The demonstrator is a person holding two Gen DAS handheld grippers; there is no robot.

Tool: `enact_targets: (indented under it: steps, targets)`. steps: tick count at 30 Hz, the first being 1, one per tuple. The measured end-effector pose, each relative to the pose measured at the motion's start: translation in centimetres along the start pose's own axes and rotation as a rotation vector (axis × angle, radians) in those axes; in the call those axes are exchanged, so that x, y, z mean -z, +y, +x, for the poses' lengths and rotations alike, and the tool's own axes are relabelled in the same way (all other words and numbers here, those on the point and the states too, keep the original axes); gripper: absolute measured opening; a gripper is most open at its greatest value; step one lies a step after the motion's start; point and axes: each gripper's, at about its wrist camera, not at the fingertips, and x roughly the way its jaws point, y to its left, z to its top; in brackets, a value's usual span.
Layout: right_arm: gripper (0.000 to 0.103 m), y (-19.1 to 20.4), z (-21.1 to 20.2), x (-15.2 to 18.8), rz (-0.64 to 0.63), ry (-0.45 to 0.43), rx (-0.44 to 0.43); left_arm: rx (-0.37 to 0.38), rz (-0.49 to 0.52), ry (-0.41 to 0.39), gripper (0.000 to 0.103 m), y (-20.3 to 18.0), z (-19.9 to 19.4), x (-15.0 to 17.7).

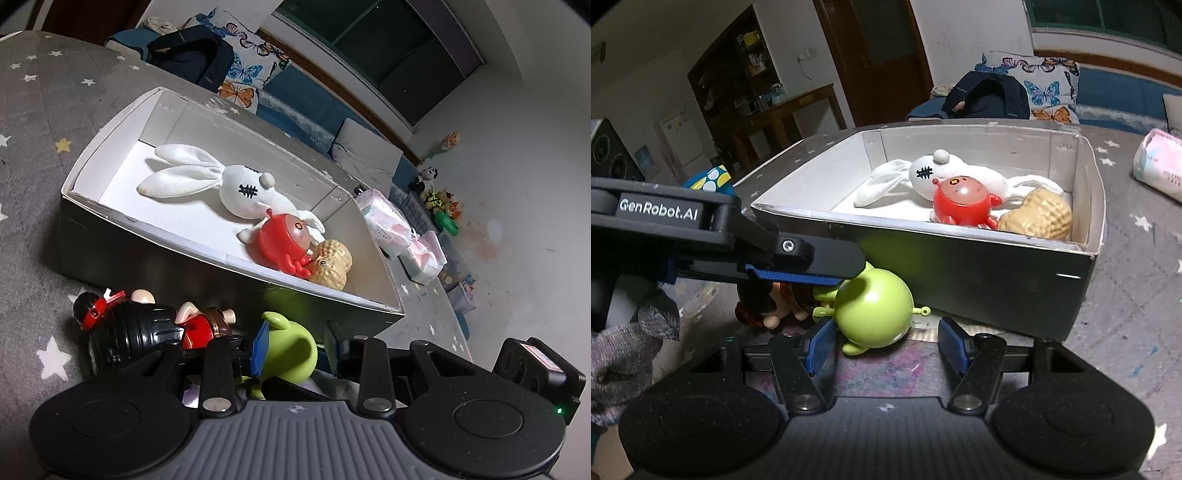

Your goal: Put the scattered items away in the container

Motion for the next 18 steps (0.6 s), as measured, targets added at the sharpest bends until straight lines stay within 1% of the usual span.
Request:
enact_targets:
  steps: [18]
  targets:
    - [0.062,0.07,0.63,-0.13,0.044,-0.015,-0.031,0.011,-0.003,0.004,0.035,0.26,0.18,-0.21]
